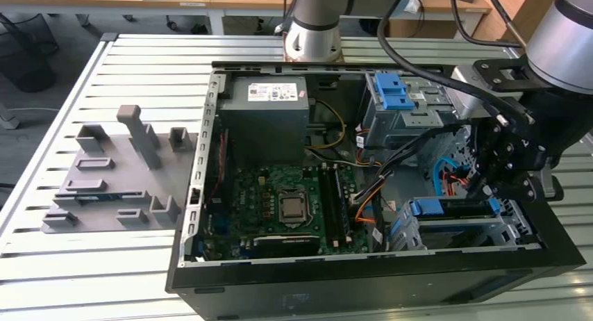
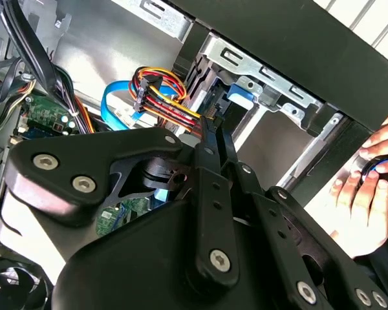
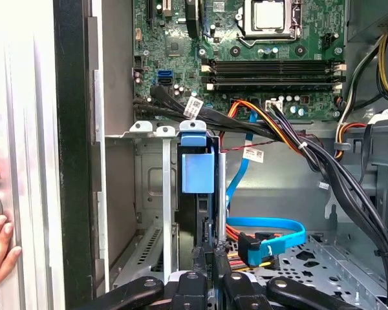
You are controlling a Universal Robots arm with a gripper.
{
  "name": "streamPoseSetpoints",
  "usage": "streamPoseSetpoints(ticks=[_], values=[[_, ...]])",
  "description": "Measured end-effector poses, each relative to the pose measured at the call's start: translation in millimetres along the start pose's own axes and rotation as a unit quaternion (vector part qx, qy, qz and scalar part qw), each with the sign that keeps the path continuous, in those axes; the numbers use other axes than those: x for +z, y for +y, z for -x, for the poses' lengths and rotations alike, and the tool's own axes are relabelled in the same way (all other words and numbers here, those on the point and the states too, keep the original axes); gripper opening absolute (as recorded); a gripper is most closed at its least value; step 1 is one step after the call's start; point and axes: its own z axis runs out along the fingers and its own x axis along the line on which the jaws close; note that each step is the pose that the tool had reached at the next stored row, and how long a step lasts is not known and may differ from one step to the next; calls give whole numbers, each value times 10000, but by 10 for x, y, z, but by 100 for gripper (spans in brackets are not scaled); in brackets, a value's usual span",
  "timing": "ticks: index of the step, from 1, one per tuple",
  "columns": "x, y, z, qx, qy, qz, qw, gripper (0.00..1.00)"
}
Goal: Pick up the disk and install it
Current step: 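Insert the first disk wire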
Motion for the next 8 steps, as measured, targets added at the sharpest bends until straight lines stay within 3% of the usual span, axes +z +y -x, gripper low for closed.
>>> streamPoseSetpoints(ticks=[8], values=[[34, 2, 2, -15, -1, 0, 10000, 16]])
